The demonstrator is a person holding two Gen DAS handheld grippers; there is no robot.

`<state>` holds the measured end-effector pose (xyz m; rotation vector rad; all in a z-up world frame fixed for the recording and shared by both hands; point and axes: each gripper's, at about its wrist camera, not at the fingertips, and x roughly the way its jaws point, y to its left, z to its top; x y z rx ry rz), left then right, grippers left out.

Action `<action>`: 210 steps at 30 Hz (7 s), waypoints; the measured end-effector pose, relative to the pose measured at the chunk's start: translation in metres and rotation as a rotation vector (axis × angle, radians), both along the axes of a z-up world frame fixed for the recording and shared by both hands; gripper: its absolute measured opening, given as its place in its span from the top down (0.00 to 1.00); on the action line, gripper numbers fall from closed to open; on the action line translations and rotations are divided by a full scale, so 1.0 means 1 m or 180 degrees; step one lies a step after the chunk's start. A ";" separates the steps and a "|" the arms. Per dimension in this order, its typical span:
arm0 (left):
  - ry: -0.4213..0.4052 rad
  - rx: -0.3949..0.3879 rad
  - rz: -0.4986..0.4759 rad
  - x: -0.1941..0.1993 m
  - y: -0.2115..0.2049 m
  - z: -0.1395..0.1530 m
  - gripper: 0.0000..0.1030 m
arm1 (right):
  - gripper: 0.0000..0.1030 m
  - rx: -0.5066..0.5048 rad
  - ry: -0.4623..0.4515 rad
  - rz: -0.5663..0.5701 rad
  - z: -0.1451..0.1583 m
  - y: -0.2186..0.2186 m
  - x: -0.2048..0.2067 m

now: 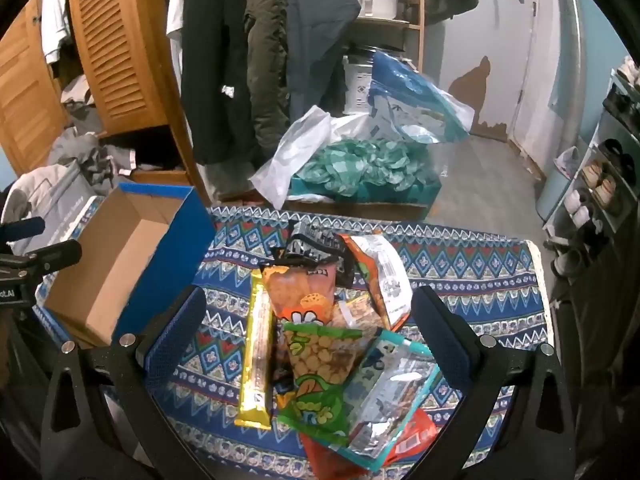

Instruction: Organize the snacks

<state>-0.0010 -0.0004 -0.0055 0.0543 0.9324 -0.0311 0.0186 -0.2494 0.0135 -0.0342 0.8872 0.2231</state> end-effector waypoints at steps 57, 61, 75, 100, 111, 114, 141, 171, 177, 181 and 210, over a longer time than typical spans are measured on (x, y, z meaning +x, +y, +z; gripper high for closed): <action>0.0113 -0.0087 0.0043 0.002 0.002 -0.006 0.01 | 0.02 -0.0033 0.0095 0.0016 -0.009 0.003 -0.003; 0.0116 -0.0090 0.0042 0.002 0.002 -0.006 0.01 | 0.02 -0.0037 0.0102 0.0015 -0.010 0.004 -0.003; 0.0167 -0.0094 0.0045 0.003 0.002 -0.011 0.01 | 0.02 -0.0082 0.0150 -0.0005 -0.012 0.000 -0.002; 0.0800 -0.0025 0.0060 0.027 -0.047 -0.091 0.01 | 0.03 -0.0427 0.0948 -0.0039 -0.099 -0.006 0.017; 0.1120 -0.0078 -0.0076 0.032 -0.071 -0.125 0.01 | 0.08 -0.0630 0.1194 0.0048 -0.139 0.000 0.023; 0.1197 -0.0127 -0.0066 0.035 -0.075 -0.133 0.01 | 0.19 -0.0619 0.1258 0.0061 -0.149 0.000 0.023; 0.1501 -0.0276 0.0065 0.081 -0.112 -0.194 0.01 | 0.51 -0.0151 0.1276 -0.0053 -0.145 -0.028 0.030; 0.1174 -0.0499 -0.0225 0.050 -0.092 -0.160 0.72 | 0.55 -0.0154 0.1041 0.0104 -0.114 -0.007 0.028; 0.1036 -0.0539 -0.0234 0.043 -0.082 -0.138 0.72 | 0.55 -0.0108 0.0923 0.0171 -0.097 0.003 0.027; 0.0945 -0.0607 -0.0244 0.036 -0.070 -0.122 0.72 | 0.55 -0.0094 0.0850 0.0208 -0.087 0.009 0.027; 0.0384 -0.0726 -0.0024 0.027 -0.003 -0.053 0.72 | 0.55 -0.0040 0.0836 0.0402 -0.080 0.052 0.039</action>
